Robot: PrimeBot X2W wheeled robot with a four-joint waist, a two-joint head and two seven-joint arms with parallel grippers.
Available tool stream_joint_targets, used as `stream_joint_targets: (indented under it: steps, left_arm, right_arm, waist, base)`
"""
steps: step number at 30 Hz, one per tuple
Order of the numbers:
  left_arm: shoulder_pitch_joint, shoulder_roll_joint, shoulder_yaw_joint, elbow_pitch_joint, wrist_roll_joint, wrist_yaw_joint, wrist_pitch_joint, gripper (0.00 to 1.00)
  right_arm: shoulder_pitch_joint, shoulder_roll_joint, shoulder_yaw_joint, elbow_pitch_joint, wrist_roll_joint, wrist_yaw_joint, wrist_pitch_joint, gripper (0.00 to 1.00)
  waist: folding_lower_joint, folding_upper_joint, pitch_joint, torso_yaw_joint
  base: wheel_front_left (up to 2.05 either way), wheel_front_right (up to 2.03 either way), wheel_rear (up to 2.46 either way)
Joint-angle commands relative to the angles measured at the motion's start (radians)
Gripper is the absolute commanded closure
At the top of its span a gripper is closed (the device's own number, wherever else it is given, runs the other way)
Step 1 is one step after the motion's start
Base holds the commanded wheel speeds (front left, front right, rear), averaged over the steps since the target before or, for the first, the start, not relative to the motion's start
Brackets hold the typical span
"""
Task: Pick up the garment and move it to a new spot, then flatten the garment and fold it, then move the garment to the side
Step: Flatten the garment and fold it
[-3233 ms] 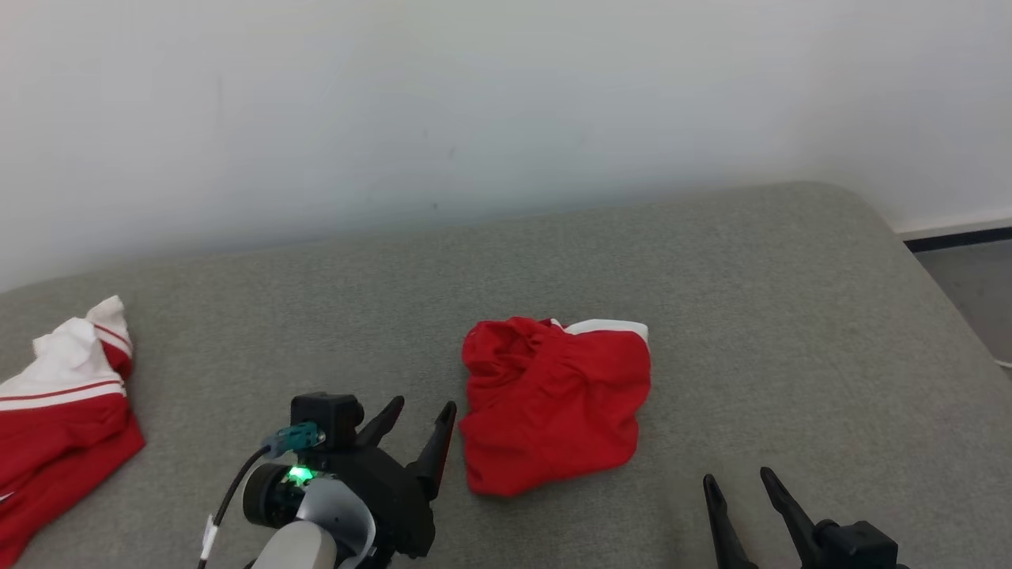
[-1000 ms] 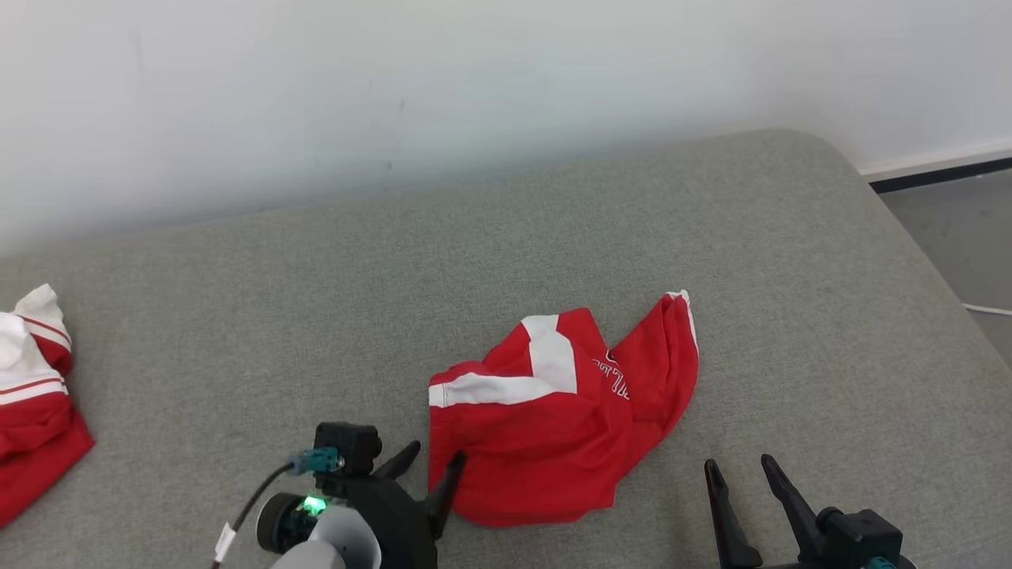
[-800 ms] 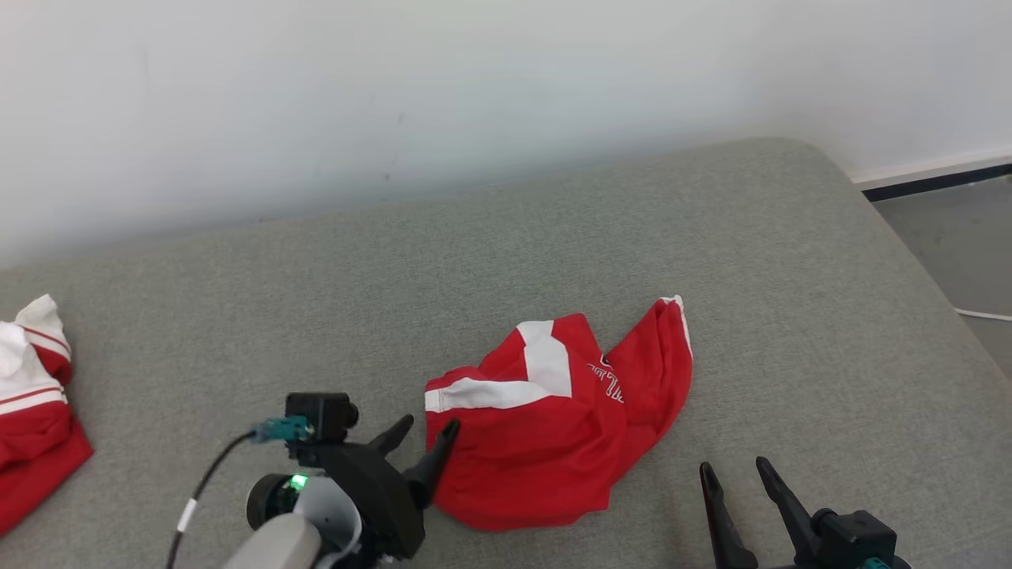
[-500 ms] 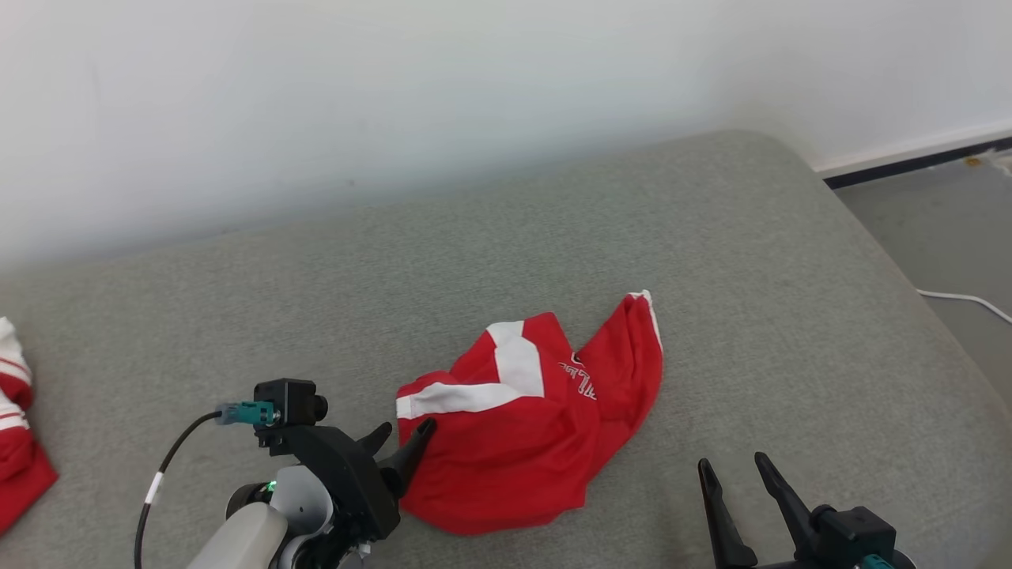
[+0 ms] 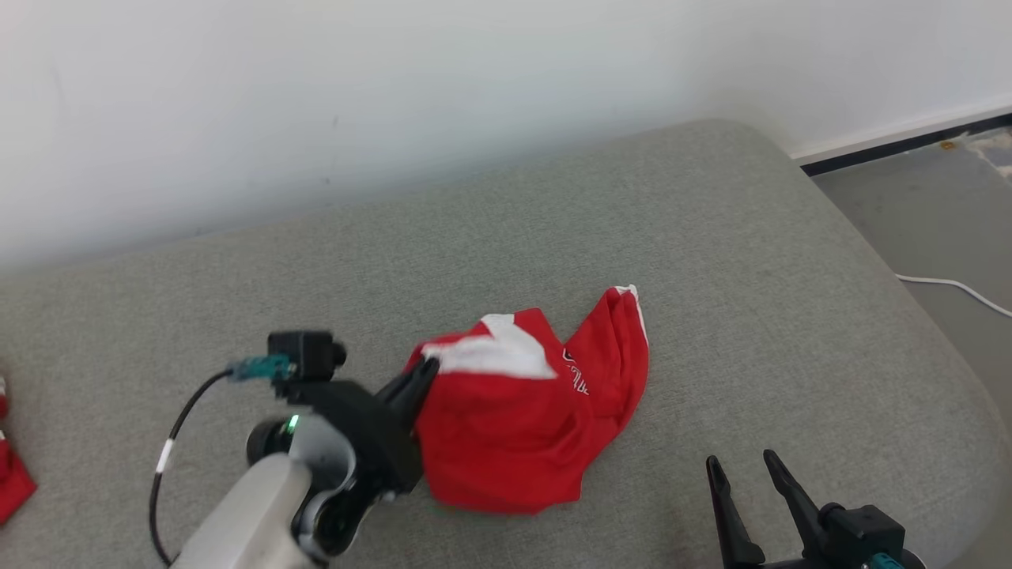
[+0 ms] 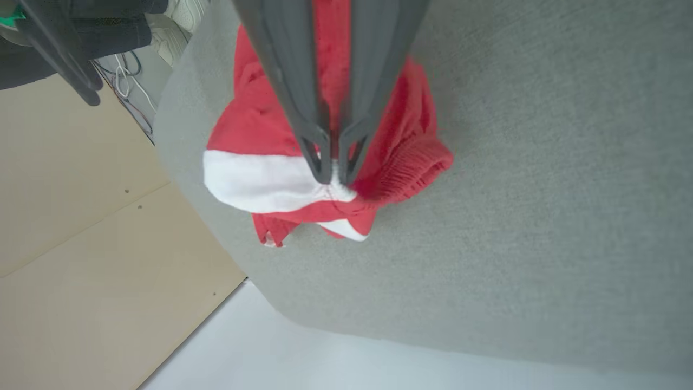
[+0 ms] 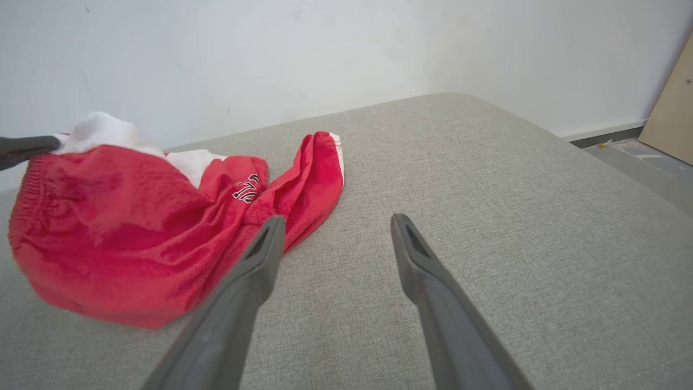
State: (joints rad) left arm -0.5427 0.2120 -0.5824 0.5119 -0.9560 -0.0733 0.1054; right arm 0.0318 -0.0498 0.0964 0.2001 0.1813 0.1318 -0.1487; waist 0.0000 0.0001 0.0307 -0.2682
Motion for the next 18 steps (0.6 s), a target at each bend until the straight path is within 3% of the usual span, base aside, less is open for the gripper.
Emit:
stream_joint_targets:
  steps: [1,11,18]
  left_arm:
    - [-0.037,-0.008,-0.005,-0.012,0.028,-0.008,-0.022,1.0]
    - [-0.378,-0.143,-0.138,-0.056,0.181,-0.052,-0.228,1.0]
    - [-0.481,-0.158,-0.284,-0.066,0.156,-0.055,-0.324,1.0]
  right_arm:
    - [0.009,-0.001,-0.004,-0.004,-0.003,-0.002,0.001,0.0]
    - [-0.018,-0.001,0.03,0.013,0.011,-0.002,0.0,0.0]
    - [-0.021,-0.001,0.033,0.027,0.024,-0.002,-0.019,0.0]
  waist:
    - [0.0,-0.0001,0.002,0.009]
    - [0.0,-0.0001,-0.002,-0.003]
    - [0.0,-0.0001,0.011,-0.02]
  base:
    - [0.0,0.0,0.0]
    - [0.0,0.0,0.0]
    - [0.0,0.0,0.0]
